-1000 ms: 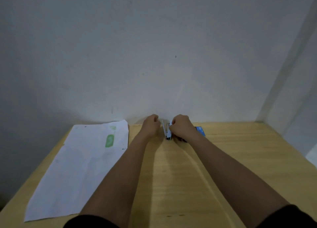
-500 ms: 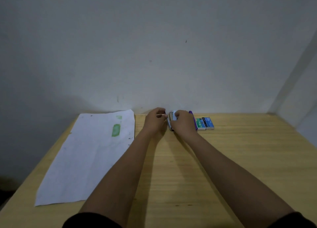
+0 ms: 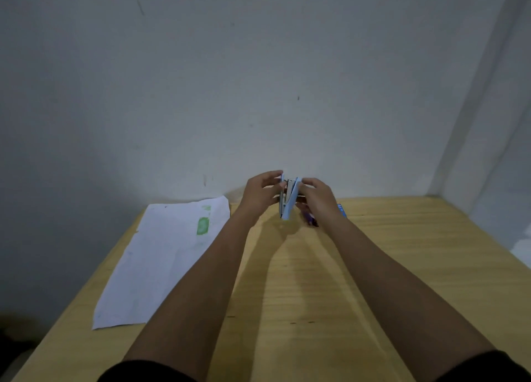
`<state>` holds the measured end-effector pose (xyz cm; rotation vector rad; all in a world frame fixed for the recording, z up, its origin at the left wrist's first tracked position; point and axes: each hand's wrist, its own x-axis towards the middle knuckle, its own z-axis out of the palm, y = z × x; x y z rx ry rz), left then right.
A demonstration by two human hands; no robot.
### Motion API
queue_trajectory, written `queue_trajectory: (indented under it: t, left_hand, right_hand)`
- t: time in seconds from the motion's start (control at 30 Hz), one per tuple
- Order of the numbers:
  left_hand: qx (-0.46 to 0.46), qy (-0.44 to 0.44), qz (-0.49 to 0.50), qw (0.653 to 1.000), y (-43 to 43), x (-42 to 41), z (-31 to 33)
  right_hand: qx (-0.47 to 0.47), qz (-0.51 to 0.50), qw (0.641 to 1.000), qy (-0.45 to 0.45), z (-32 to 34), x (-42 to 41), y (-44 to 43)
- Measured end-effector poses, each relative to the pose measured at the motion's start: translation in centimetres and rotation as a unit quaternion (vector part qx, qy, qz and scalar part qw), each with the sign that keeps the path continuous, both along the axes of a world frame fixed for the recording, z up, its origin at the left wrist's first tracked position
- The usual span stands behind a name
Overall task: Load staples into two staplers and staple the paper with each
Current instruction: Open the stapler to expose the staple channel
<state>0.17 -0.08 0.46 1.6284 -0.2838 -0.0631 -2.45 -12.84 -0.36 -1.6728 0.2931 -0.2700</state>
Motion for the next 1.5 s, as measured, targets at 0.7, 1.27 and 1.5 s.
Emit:
queue_trajectory:
  t: [0.7, 1.27, 1.5]
  left_hand:
    - [0.154, -0.195, 0.022, 0.968, -4.4, -3.7, 1.1]
    - [0.111, -0.075, -0.064, 0.989, -3.5, -1.7, 1.2]
    - [0.127, -0.112, 0.015, 0.985, -4.2, -2.1, 1.2]
  right_hand:
    - [-0.111, -0.018, 0.992, -0.056, 1.6, -3.1, -3.2]
    - [-0.148, 0.064, 0.987, -0.024, 2.3, -3.5, -4.8]
    - [-0.116, 0.024, 0.993, -0.027, 2.5, -2.7, -3.7]
